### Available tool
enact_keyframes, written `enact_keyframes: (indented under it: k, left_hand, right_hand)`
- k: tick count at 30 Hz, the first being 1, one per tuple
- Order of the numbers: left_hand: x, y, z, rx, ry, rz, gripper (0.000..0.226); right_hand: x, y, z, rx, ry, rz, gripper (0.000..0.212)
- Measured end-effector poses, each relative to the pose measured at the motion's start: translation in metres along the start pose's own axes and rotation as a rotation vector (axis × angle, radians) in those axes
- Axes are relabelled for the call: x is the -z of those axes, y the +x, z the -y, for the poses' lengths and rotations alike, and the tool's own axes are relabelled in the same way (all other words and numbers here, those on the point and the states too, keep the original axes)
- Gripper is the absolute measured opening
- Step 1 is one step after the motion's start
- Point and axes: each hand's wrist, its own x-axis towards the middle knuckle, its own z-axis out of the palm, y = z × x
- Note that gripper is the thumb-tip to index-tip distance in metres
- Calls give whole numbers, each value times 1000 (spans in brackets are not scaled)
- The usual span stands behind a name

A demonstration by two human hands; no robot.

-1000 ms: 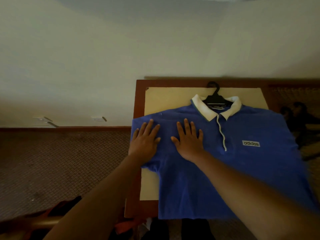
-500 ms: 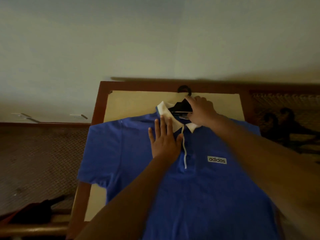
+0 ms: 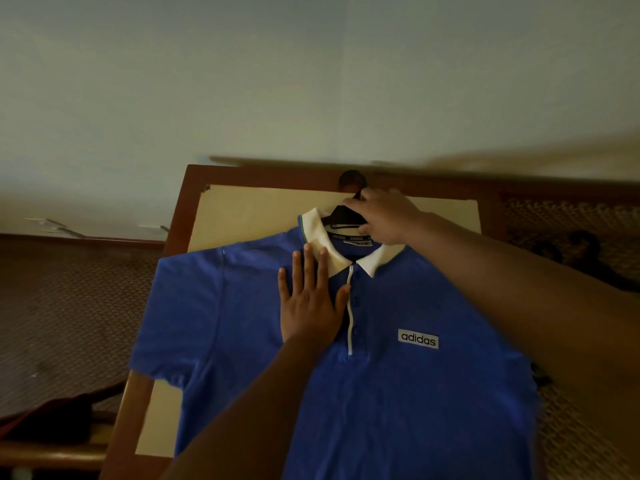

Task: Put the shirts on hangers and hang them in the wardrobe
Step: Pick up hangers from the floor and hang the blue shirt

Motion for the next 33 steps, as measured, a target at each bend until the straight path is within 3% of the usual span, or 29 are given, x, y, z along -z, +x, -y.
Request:
enact_keyframes:
  k: [3, 6, 9, 12, 14, 17, 24, 33]
  left_hand:
    - [2, 0, 0, -1, -9, 13, 75]
    - [12, 1, 3, -31, -188, -21, 79]
    - [30, 18, 18, -24, -346, -158, 61]
    - [54, 56, 29, -6, -340, -199, 50]
    - [68, 79, 32, -27, -305, -122, 48]
    - [74, 97, 33, -70, -192, 44, 47]
    - [71, 99, 28, -89, -67, 49, 40]
    - [99, 88, 32, -111, -214, 112, 35]
  right_hand:
    - [-4, -6, -1, -33, 117, -27, 62]
    - [-3, -28, -16, -178, 428, -155, 60]
    - [-8, -52, -39, -368, 659, -164, 48]
    - [-14, -61, -50, -412, 616, 52, 38]
    - [-16, -59, -45, -417, 643, 110, 39]
    - [-19, -58, -35, -375, 605, 75, 38]
    - [-20, -56, -28, -420, 606, 59, 36]
    - [8, -71, -22, -421, 587, 80, 31]
